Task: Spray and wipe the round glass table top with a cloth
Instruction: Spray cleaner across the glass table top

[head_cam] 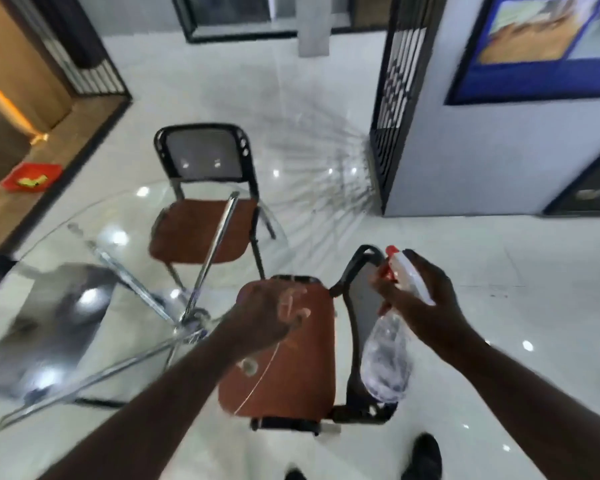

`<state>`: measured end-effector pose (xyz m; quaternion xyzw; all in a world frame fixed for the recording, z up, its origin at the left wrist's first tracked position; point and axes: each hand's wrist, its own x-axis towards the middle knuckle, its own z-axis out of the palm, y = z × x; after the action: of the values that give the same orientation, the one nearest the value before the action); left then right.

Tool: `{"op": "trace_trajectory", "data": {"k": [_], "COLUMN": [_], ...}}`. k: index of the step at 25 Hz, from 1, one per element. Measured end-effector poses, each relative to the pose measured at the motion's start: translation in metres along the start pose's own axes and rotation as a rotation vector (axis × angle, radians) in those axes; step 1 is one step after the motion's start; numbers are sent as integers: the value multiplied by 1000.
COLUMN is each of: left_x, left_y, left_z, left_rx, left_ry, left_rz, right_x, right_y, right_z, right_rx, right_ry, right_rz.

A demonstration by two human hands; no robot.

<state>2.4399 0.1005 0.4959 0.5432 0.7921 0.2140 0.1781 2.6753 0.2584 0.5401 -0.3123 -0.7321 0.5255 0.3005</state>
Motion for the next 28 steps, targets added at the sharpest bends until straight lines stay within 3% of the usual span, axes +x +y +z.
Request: {"op": "trace_trajectory", "data": {"k": [3, 7, 13, 20, 28], "left_x": [96, 218, 319, 412, 506], "left_y": [82, 181, 268, 242, 134], "left_z": [-11, 9, 41, 38, -15], "left_rx": [60, 97, 97, 4, -1], "left_ry": [18, 63, 85, 278, 456], "left_rz": [160, 220, 230, 112, -159], "right_x": [40, 96, 162, 307, 522], "right_y": [1, 13, 44, 73, 74], "right_z": [-110, -249, -370, -364, -251], "right_rx": [10, -115, -151, -49, 31], "right_ry": [79, 95, 67, -171, -496], "right_rz": [-34, -105, -163, -118, -189]}}
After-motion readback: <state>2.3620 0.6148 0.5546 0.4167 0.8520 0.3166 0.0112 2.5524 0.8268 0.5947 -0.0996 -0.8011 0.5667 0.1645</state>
